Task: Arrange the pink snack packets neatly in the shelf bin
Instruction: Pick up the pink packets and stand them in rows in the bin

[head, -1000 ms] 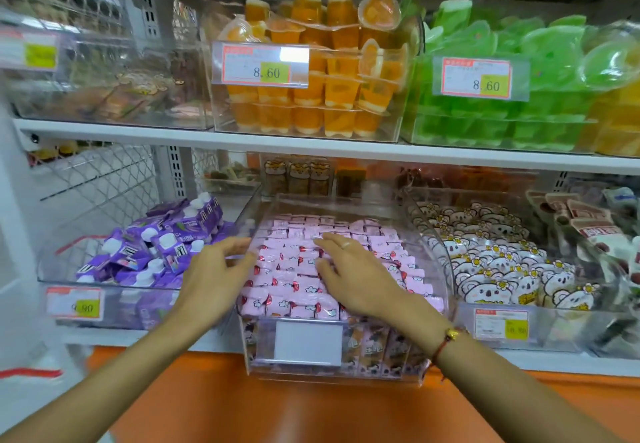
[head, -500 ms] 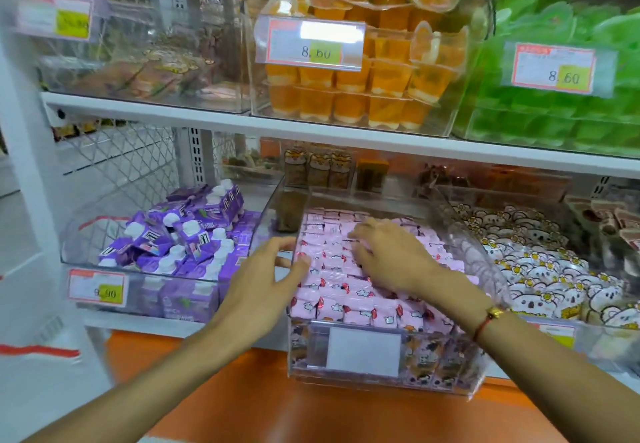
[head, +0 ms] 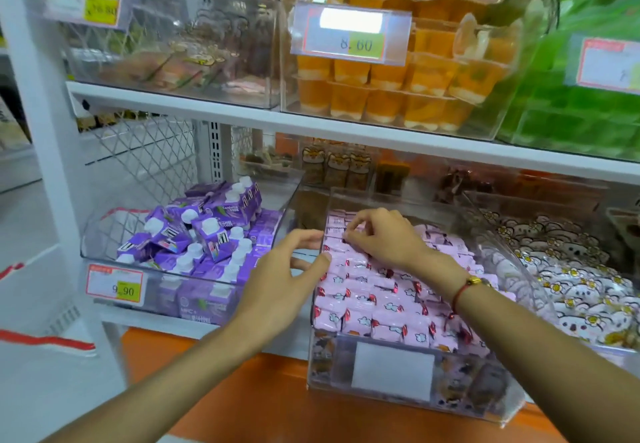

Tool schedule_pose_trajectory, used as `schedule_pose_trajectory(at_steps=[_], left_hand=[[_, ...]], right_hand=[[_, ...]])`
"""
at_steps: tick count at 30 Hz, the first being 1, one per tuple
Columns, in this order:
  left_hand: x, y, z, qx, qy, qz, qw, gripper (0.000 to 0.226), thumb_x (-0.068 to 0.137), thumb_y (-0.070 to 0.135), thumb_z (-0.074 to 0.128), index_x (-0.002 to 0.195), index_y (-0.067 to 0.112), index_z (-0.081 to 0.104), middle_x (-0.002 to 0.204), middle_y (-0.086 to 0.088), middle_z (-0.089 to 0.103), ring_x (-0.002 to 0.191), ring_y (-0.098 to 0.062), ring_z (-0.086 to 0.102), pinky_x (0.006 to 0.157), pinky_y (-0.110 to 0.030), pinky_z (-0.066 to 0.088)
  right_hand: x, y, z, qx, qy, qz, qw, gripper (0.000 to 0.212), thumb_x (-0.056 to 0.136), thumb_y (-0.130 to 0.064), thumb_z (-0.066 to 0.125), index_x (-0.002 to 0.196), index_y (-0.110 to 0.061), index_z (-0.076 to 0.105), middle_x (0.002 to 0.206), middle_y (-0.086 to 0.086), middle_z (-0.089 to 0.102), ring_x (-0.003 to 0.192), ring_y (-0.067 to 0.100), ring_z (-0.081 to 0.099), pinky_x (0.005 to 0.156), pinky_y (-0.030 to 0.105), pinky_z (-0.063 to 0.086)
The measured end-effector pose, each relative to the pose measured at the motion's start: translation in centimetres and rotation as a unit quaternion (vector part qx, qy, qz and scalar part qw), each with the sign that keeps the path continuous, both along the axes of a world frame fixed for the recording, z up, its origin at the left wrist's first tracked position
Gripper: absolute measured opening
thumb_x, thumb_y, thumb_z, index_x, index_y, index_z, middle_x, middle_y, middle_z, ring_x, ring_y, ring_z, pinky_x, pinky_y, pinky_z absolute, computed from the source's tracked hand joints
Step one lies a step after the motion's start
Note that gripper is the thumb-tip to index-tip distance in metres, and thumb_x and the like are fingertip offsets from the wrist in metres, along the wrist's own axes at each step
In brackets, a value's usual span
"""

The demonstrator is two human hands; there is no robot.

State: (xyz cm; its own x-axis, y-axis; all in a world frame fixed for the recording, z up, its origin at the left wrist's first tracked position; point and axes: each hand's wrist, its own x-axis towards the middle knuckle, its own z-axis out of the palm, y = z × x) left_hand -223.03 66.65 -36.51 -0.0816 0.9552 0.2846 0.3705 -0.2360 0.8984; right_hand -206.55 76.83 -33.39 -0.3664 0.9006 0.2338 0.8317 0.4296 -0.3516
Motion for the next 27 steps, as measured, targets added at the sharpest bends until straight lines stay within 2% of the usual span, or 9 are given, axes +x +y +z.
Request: schedule_pose_trajectory(at_steps=[1, 3, 7, 13, 16, 18, 21, 24, 27], left_hand=[[0.0, -0.1, -0.2, 0.003, 0.002, -0.003, 1.000, 0.026, 0.088, 0.035, 0.059, 0.111, 0.043, 0.054, 0.106, 0.030, 0.058, 0.082, 0.008, 0.059, 0.085, -0.031, 0.051], [0.0, -0.1, -0.4, 0.005, 0.010, -0.008, 1.000, 0.027, 0.088, 0.039, 0.057, 0.114, 0.045, 0.053, 0.107, 0.031, 0.057, 0.084, 0.012, 0.057, 0.083, -0.027, 0.051], [-0.3, 0.0, -0.3, 0.003, 0.005, -0.014, 1.000, 0.026, 0.088, 0.041, 0.057, 0.113, 0.047, 0.052, 0.107, 0.032, 0.056, 0.086, 0.010, 0.057, 0.082, -0.024, 0.049], [-0.1, 0.1, -0.2, 0.006, -0.021, -0.021, 1.000, 0.023, 0.088, 0.034, 0.058, 0.107, 0.046, 0.052, 0.104, 0.029, 0.057, 0.083, 0.010, 0.056, 0.082, -0.021, 0.047], [-0.2, 0.2, -0.3, 0.011, -0.026, -0.029, 0.999, 0.023, 0.088, 0.032, 0.058, 0.107, 0.044, 0.053, 0.107, 0.026, 0.057, 0.083, 0.008, 0.056, 0.082, -0.019, 0.046], [-0.3, 0.3, -0.4, 0.012, -0.025, -0.029, 0.999, 0.023, 0.088, 0.033, 0.058, 0.109, 0.043, 0.053, 0.108, 0.026, 0.058, 0.082, 0.007, 0.057, 0.082, -0.021, 0.047], [-0.4, 0.3, -0.5, 0.018, -0.004, -0.026, 0.999, 0.027, 0.088, 0.036, 0.058, 0.114, 0.040, 0.054, 0.108, 0.026, 0.058, 0.083, 0.009, 0.057, 0.075, -0.010, 0.044], [-0.5, 0.3, -0.4, 0.023, 0.014, -0.021, 0.999, 0.029, 0.088, 0.038, 0.058, 0.117, 0.039, 0.053, 0.107, 0.026, 0.058, 0.086, 0.011, 0.056, 0.072, -0.004, 0.042], [-0.7, 0.0, -0.4, 0.040, 0.057, 0.015, 0.997, 0.041, 0.086, 0.047, 0.058, 0.125, 0.040, 0.048, 0.116, 0.024, 0.057, 0.100, 0.006, 0.056, 0.088, -0.022, 0.047]], right_hand=[[-0.3, 0.4, -0.3, 0.004, 0.001, -0.009, 1.000, 0.010, 0.088, -0.030, 0.065, 0.088, -0.021, 0.069, 0.076, -0.006, 0.062, 0.068, 0.015, 0.059, 0.066, 0.025, 0.045], [-0.5, 1.2, -0.8, -0.011, -0.007, -0.018, 1.000, 0.019, 0.084, -0.031, 0.069, 0.099, -0.019, 0.072, 0.082, -0.006, 0.061, 0.073, 0.011, 0.054, 0.067, 0.024, 0.041], [-0.9, 2.4, 0.0, -0.057, 0.005, -0.004, 0.998, 0.002, 0.081, -0.024, 0.073, 0.081, -0.022, 0.072, 0.066, -0.014, 0.056, 0.065, 0.007, 0.052, 0.064, 0.024, 0.041], [-0.6, 1.8, 0.5, -0.193, 0.196, -0.012, 0.961, 0.003, 0.081, -0.011, 0.073, 0.080, -0.007, 0.072, 0.045, -0.011, 0.060, 0.035, -0.003, 0.049, 0.037, 0.007, 0.035], [-1.1, 1.7, 0.2, -0.178, 0.262, -0.042, 0.948, 0.005, 0.085, -0.016, 0.069, 0.084, -0.012, 0.069, 0.076, 0.000, 0.067, 0.062, 0.004, 0.057, 0.049, 0.009, 0.041], [-1.6, 1.4, 0.1, -0.170, 0.352, -0.081, 0.917, 0.007, 0.089, -0.016, 0.065, 0.093, -0.012, 0.068, 0.091, 0.002, 0.065, 0.074, 0.008, 0.058, 0.063, 0.016, 0.044], [-2.5, 0.1, 0.7, -0.142, 0.526, -0.115, 0.831, 0.013, 0.092, -0.014, 0.059, 0.103, -0.008, 0.063, 0.087, 0.003, 0.067, 0.068, 0.006, 0.060, 0.058, 0.016, 0.047], [-2.1, -1.6, 2.6, -0.087, 0.623, -0.128, 0.767, 0.008, 0.094, -0.013, 0.055, 0.099, -0.012, 0.061, 0.099, 0.006, 0.069, 0.086, 0.013, 0.064, 0.074, 0.022, 0.053], [-0.2, -4.4, 4.0, -0.050, 0.684, -0.109, 0.719, 0.005, 0.094, -0.012, 0.056, 0.093, -0.013, 0.061, 0.098, 0.007, 0.069, 0.089, 0.013, 0.066, 0.076, 0.021, 0.056]])
